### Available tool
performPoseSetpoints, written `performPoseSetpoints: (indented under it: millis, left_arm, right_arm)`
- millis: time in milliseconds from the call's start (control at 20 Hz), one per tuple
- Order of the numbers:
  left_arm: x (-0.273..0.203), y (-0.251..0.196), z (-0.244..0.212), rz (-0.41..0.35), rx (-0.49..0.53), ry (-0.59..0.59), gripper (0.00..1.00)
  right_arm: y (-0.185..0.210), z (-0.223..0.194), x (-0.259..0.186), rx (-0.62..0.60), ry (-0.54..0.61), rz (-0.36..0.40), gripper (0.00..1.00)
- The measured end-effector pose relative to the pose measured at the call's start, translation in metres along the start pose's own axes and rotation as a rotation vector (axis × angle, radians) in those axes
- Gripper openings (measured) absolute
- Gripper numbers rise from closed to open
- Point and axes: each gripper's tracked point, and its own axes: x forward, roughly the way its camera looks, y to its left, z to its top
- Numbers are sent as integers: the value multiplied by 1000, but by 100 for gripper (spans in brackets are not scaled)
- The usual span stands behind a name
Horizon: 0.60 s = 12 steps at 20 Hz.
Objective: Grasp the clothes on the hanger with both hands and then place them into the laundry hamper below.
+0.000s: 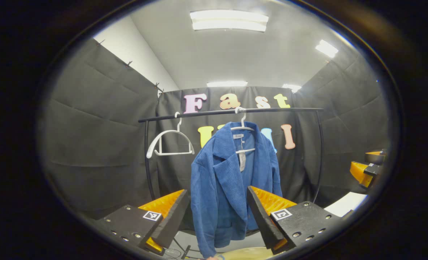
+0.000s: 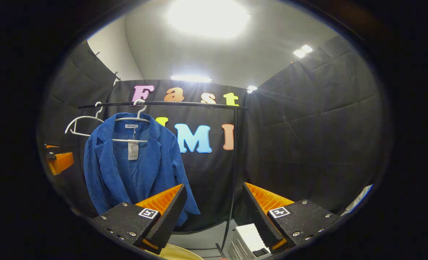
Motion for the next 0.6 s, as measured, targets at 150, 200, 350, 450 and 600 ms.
performPoseSetpoints:
  millis: [150, 200, 350, 450, 600]
  left_arm:
    - [7, 0, 22, -3, -12, -33, 99]
    - [9, -1, 28, -1, -10, -42, 99]
    - [21, -10, 38, 5, -10, -61, 97]
    - [33, -18, 38, 8, -17, -65, 94]
    - [52, -27, 40, 30, -25, -69, 94]
  right_arm:
    - [18, 22, 13, 17, -39, 45, 95]
    - [25, 27, 20, 23, -46, 66, 95]
    - [46, 44, 43, 29, -85, 127, 96]
    - [58, 49, 59, 38, -98, 165, 95]
    - [77, 55, 88, 69, -100, 218, 95]
